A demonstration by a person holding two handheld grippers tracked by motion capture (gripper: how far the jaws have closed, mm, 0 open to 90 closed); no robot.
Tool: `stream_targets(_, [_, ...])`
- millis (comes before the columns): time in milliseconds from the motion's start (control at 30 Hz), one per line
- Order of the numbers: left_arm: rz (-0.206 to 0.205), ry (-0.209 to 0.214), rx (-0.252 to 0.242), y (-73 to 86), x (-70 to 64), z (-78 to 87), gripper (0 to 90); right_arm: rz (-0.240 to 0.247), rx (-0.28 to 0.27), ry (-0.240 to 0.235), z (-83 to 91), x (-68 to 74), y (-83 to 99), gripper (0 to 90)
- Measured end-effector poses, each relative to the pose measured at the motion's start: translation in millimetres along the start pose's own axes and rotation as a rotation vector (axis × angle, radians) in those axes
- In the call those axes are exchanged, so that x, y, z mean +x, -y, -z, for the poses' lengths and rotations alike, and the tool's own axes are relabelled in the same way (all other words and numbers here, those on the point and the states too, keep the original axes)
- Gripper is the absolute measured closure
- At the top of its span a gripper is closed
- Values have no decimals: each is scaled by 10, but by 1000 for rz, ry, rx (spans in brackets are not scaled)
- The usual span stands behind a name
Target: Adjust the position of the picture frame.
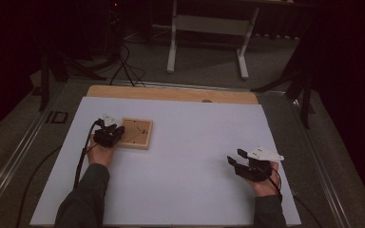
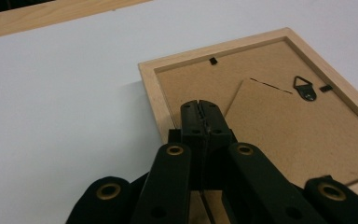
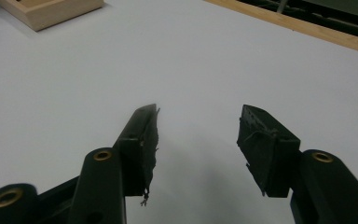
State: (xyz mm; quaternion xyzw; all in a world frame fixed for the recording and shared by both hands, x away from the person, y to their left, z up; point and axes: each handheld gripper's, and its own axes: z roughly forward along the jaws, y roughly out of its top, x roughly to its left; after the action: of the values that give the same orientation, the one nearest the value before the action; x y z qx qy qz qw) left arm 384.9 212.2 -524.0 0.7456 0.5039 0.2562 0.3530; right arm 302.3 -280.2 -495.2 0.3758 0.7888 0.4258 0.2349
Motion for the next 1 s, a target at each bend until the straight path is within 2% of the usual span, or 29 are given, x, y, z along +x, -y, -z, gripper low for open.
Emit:
stream_targets(233, [-7,41,-18,-5,-141,-27,900,1,3,-6,-7,7,2,468])
stream_targets(433, [-15,55,-24,-18,-210,-50,900,3,7,-8,-14,14,2,468])
stream_targets(600, [-35,69,-26,-42,-295,-76,900,4,8,-9,-17,17,3,468])
stream_targets(700, [-69,60,-7,-82,-344,-79,897,3,5,-10,-11,12,4,468])
stream_targets(733, [-69,60,-7,-82,-344,-79,884,2,5,-9,-7,8,4,467])
stream_targets(767, [-76,24,-15,-101,-351,-55,817,1,3,-8,-1,2,6,468])
stream_targets(867, [-69,33,-13,-115,-310,-34,715,-6,0,-5,8,-14,13,467])
stream_targets(900, [-63,9,2,-112,-286,-35,682,-7,1,-4,9,-19,16,467])
stream_targets(1000, [-24,18,19,-93,-230,-57,632,-4,3,-2,7,-15,16,466])
